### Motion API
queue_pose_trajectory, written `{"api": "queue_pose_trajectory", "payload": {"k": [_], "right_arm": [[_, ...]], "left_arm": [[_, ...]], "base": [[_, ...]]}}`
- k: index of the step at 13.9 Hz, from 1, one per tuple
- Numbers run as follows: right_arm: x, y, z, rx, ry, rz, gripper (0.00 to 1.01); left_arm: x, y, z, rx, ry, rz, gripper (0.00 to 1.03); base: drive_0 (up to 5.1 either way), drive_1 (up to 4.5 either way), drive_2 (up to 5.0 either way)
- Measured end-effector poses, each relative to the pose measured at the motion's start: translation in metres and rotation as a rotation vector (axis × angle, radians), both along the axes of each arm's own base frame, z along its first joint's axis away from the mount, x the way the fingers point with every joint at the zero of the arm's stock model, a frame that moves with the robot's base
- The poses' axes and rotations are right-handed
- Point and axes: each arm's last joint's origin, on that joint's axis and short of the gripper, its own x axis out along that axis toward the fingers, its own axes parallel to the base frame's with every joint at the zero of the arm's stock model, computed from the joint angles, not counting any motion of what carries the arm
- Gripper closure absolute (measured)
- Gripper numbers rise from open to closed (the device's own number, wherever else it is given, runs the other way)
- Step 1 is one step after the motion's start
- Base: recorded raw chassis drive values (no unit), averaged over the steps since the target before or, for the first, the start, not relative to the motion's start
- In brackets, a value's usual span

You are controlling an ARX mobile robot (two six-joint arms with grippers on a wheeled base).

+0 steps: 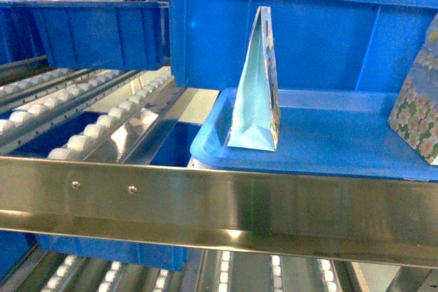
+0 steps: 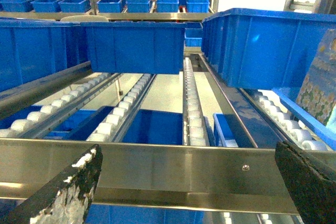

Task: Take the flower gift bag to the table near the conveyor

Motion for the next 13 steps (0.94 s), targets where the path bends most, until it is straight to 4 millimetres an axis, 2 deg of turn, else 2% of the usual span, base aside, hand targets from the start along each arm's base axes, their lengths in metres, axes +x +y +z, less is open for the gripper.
{"api": "queue_pose_trajectory", "payload": {"k": [7,8,10,11,13], "right_arm": [[0.000,0.000,0.000,0.000,0.000,0.000,0.03],[0.002,0.001,0.004,0.000,-0.034,0.019,0.03],[0.012,0.007,0.010,0.001,-0.018,0.057,0.03],[0.018,0.011,0.018,0.000,-0.014,0.086,0.03],[0.035,0.021,0.050,0.004,-0.045,0.147,0.03]], "left_arm": [[0.000,0.000,0.000,0.000,-0.001,0.000,0.05],[0.003,-0.001,0.005,-0.003,-0.045,-0.014,0.05],[0.020,-0.003,0.017,-0.015,-0.007,-0.055,0.05],[0.031,-0.004,0.027,-0.034,0.025,-0.086,0.05],[0.050,-0.011,0.047,-0.104,0.079,-0.171,0.05]], "base": [[0.0,0.00,0.0],[0.0,0.00,0.0],[0.0,0.00,0.0],[0.0,0.00,0.0],[0.0,0.00,0.0]]}}
